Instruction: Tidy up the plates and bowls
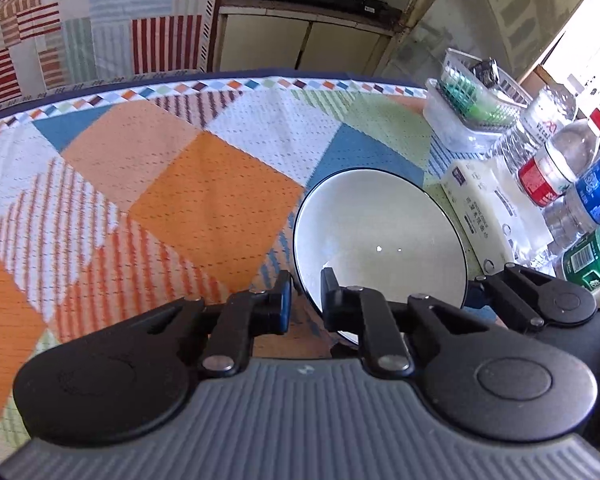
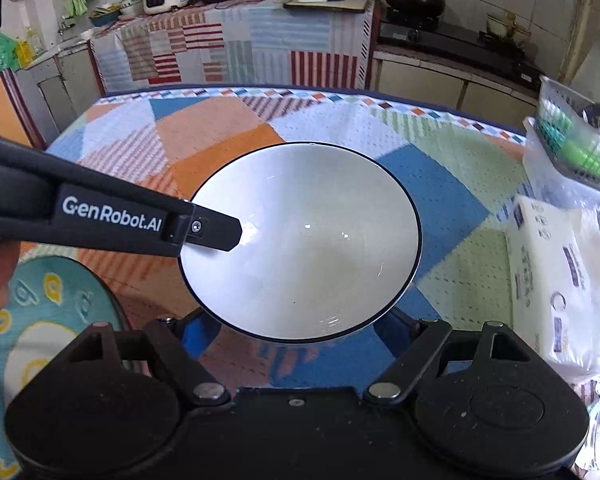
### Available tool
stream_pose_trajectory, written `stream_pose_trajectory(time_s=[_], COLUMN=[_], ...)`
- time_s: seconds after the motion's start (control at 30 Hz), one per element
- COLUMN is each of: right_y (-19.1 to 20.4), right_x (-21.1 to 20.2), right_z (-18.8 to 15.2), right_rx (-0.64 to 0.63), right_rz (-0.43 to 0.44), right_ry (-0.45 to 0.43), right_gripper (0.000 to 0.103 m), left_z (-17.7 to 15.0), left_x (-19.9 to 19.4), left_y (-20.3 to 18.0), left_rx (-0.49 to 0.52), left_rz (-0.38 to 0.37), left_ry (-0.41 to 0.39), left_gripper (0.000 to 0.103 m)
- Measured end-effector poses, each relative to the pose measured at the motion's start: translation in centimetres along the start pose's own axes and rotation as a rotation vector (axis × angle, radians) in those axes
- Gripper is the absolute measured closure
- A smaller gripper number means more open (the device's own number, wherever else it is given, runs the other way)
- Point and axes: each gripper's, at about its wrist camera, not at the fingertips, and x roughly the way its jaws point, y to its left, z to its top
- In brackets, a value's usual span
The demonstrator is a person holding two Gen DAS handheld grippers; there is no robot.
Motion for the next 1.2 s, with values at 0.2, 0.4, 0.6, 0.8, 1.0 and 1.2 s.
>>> stream_pose_trajectory(time_s=[0.2, 0.4, 0.6, 0.8, 1.0, 1.2], right_y=[2.0, 3.8, 5.4, 6.2, 6.4, 6.2], right_x=[-0.2, 1.1, 3.2, 5.1, 6.2, 6.0], right_z=[1.7, 2.3, 3.1, 3.7, 3.5, 3.8], right_rx=[-0.010, -0.031, -0.019, -0.040, -0.036, -0.007], right_rz=[0.090, 0.161, 0.195, 0.186, 0.188, 0.181], right_ry=[-0.015, -0.016, 0.021, 0.043, 0.076, 0.116], right_gripper=[0.017, 0.017, 0.017, 0.017, 0.017, 0.017], left_z=[0.4, -0.1, -0.4, -0.5, -0.9, -0.7], left_x=[-2.5, -3.2, -2.6, -1.4, -0.5, -0.9], left_y=[2.5, 5.2, 7.2, 8.5, 9.1, 8.8], left_rx=[-0.017, -0.051, -0.075, -0.098, -0.117, -0.142], left_rz=[0.036, 0.073, 0.115, 0.140, 0.140, 0.145], left_ry=[-0.021, -0.019, -0.018, -0.015, 0.007, 0.023], left_gripper=[0.089, 0.089, 0.090, 0.090, 0.090, 0.081])
